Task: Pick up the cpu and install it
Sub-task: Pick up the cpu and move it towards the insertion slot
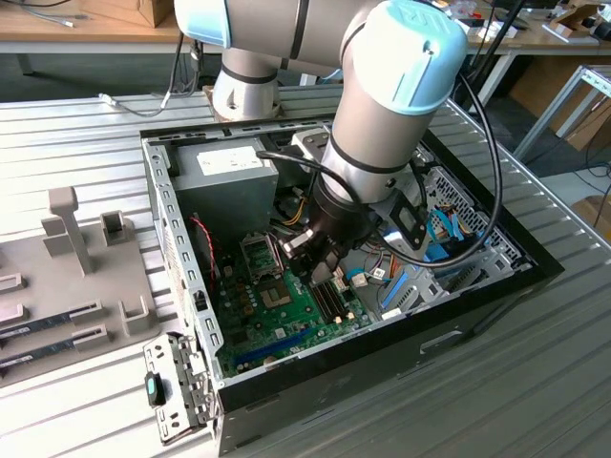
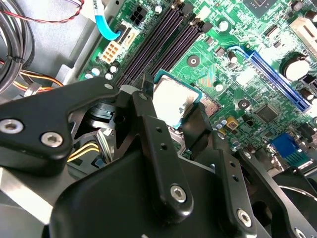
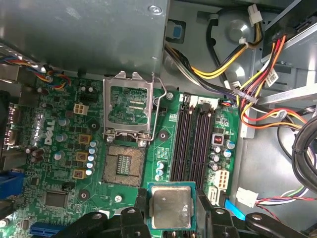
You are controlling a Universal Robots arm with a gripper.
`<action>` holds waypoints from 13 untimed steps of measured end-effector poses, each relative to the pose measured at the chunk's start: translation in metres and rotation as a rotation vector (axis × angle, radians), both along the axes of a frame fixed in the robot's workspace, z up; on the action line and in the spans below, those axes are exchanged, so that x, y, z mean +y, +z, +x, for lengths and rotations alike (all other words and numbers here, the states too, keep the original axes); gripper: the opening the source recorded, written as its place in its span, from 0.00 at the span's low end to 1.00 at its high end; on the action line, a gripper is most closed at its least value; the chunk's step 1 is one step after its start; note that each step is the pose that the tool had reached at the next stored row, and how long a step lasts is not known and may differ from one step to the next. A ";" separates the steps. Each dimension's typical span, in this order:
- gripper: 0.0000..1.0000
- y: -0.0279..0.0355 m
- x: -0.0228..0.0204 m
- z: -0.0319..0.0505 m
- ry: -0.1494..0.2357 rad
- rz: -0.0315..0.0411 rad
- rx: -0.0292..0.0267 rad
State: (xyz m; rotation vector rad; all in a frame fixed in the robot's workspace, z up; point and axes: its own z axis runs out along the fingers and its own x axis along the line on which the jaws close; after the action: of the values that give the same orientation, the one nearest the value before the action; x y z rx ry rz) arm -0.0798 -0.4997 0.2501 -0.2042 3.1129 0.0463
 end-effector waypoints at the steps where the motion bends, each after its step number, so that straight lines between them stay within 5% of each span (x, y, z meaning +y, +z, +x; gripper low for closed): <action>1: 0.47 0.0000 0.0000 -0.0002 0.000 0.0000 0.0000; 13: 0.47 -0.0012 0.0001 -0.0012 0.000 0.0002 -0.0001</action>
State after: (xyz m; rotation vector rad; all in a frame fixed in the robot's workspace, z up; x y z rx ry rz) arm -0.0809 -0.4996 0.2490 -0.2043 3.1128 0.0465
